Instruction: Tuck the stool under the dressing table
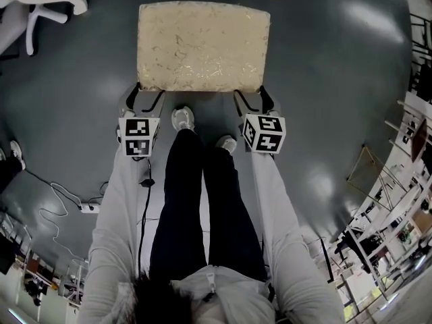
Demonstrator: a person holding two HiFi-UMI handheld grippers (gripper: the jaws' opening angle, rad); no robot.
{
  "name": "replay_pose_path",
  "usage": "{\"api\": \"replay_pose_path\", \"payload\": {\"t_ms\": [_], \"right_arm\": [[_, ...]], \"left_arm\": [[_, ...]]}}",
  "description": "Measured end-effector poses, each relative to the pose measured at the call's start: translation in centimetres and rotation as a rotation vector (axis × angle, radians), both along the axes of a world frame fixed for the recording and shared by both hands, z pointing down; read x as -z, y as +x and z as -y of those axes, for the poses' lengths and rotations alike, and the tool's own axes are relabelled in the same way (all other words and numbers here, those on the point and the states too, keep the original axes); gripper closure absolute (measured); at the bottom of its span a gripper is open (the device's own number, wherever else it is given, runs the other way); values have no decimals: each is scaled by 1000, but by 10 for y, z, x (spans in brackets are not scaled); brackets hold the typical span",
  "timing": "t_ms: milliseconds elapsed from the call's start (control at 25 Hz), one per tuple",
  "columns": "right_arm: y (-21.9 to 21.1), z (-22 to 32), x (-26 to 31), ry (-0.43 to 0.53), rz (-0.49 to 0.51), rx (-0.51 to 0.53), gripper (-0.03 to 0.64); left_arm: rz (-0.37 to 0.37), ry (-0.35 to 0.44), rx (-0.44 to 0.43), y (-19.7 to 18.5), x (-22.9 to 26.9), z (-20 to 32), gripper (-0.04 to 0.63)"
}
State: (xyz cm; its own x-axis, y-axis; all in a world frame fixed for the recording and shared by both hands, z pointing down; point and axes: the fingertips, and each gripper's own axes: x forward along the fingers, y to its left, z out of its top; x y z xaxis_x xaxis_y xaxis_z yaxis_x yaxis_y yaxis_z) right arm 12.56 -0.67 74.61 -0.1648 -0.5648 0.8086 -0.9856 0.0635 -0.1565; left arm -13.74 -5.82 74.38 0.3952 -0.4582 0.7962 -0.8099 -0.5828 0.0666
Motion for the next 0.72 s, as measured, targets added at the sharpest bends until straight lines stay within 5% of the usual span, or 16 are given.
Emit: {"api": "replay_pose_path", "payload": {"t_ms": [720], "right_arm": [[-2,59,-2,-15,-27,-43,298]], "left_arm": [[43,-23,-60,-1,-2,67,301]]}}
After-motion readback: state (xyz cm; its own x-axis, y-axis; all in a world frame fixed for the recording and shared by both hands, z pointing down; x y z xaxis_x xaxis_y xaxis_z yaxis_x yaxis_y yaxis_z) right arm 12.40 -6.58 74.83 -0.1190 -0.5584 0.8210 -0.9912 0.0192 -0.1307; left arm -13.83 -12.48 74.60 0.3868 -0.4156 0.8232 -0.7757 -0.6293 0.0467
